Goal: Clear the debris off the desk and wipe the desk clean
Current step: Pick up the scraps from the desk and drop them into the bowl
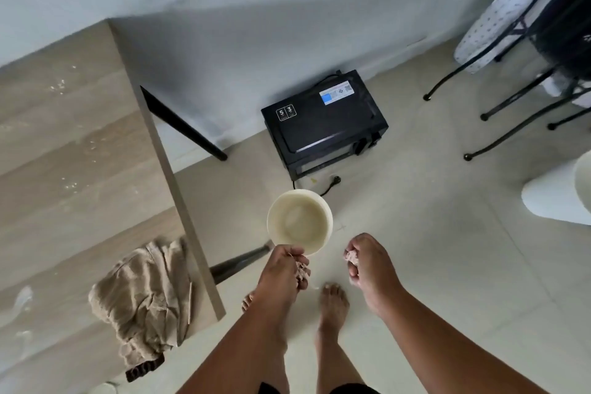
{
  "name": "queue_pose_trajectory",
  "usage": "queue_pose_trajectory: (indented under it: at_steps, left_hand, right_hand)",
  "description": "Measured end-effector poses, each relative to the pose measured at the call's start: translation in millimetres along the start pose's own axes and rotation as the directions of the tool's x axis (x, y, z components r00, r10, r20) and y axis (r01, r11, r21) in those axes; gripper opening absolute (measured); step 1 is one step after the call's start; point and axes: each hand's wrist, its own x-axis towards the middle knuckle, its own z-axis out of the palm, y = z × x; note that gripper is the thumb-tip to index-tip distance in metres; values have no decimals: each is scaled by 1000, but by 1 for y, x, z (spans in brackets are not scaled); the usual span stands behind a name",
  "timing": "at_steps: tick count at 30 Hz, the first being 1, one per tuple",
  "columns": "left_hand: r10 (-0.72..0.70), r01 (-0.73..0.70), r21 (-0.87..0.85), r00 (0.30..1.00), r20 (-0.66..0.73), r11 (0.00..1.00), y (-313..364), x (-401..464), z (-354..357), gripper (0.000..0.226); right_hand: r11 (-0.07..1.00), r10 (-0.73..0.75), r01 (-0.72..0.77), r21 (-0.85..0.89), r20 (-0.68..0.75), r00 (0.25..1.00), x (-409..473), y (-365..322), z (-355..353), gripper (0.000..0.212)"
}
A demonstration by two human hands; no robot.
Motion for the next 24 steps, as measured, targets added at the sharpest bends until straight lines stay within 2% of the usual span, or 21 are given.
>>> queue_pose_trajectory:
  at_steps: [5,11,14,19,24]
  left_hand:
    - [-23,23,-47,1000,9,999,-31,55,11,40]
    - [-19,5,-219,998,-65,976,-59,113,18,40]
    - [-41,19,-304,997,-66,952,-63,139,19,43]
    - [-47,14,-393,996,-75,920,-72,174,16,45]
    - [-25,-2,-386,998,-64,922,-81,206,4,31]
  right_hand:
    - [999,46,-45,10,-25,999,56,22,10,18]
    - [993,91,-87,81,-50,995,109,53,26,20]
    - [995,98,-96,41,-48,994,132,65,33,26]
    - [993,119,-118,25,-46,992,172,75,48,20]
    - [991,120,-118,56,-42,992,207,89,58,21]
